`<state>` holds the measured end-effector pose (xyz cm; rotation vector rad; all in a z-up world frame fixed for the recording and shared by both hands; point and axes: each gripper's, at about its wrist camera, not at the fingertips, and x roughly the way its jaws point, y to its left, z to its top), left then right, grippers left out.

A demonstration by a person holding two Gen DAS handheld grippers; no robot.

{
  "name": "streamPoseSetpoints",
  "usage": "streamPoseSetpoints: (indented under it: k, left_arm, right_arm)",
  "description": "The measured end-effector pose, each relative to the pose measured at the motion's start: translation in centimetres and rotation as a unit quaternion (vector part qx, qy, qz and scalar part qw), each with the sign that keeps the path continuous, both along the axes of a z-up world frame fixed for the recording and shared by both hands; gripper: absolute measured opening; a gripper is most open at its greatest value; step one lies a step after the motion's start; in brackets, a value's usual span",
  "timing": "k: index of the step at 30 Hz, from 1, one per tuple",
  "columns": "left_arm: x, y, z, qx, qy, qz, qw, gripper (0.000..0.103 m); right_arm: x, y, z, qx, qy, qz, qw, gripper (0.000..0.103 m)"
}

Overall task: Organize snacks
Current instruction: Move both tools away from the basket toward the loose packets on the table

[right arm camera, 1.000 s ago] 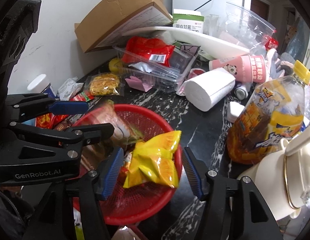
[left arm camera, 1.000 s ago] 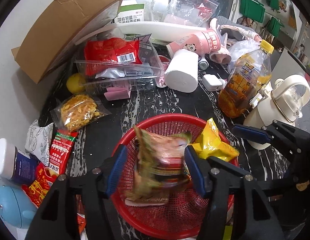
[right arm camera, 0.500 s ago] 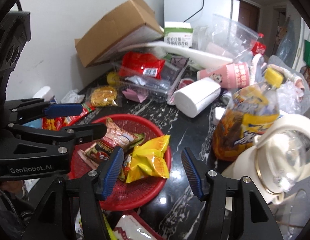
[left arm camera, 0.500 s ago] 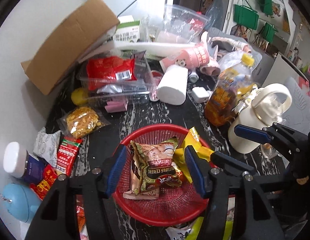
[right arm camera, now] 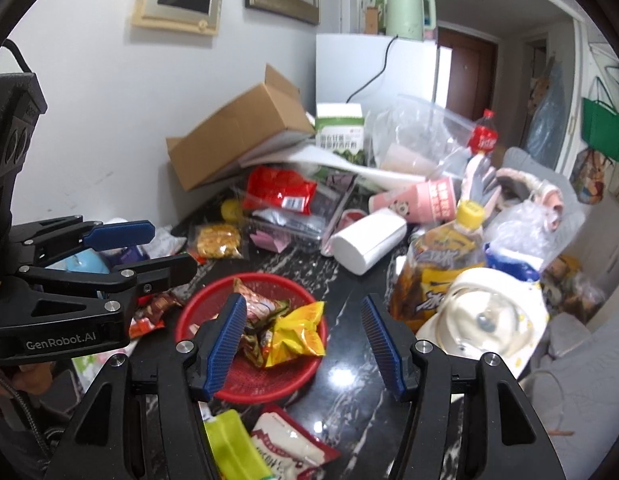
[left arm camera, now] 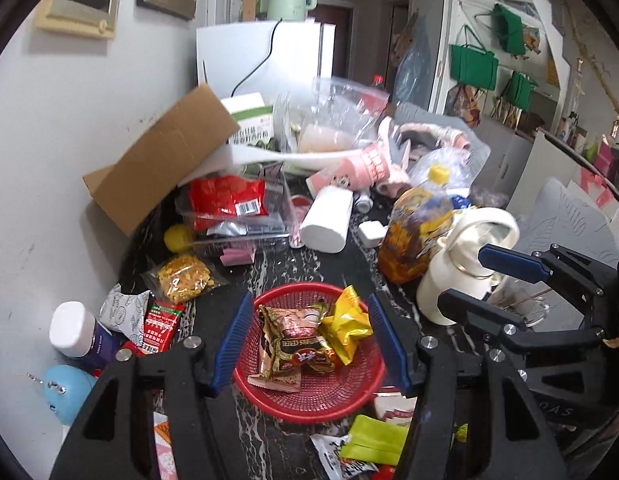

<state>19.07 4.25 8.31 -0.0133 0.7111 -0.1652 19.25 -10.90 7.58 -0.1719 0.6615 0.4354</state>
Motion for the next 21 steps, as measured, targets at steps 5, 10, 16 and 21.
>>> streamPoseSetpoints:
  k: [5, 10, 16, 21]
  left_arm:
    - [-2.1, -0.6, 1.3, -0.006, -0.012, -0.004, 0.9999, 0.059]
    - [-4.7, -1.5, 2.4, 0.001, -0.03, -0.008, 0.9995, 0.059]
    - [-7.7, -2.5, 3.0, 0.005, -0.043, -0.029, 0.9987, 0.059]
    - [-9.4, -3.3, 2.5, 0.004, -0.038, -0.055, 0.9978, 0.059]
  right_arm:
    - [-2.5, -0.4, 1.9, 0.004, -0.021, -0.001, 1.0, 0.06]
    - [-5.2, -1.2, 3.1, 0.003, -0.038, -0.007, 0.999, 0.06]
    - [-8.0, -2.0, 3.6, 0.002, -0.047, -0.015, 0.999, 0.06]
    - [-10.3, -2.5, 3.5, 0.002, -0.052, -0.021, 0.998, 0.065]
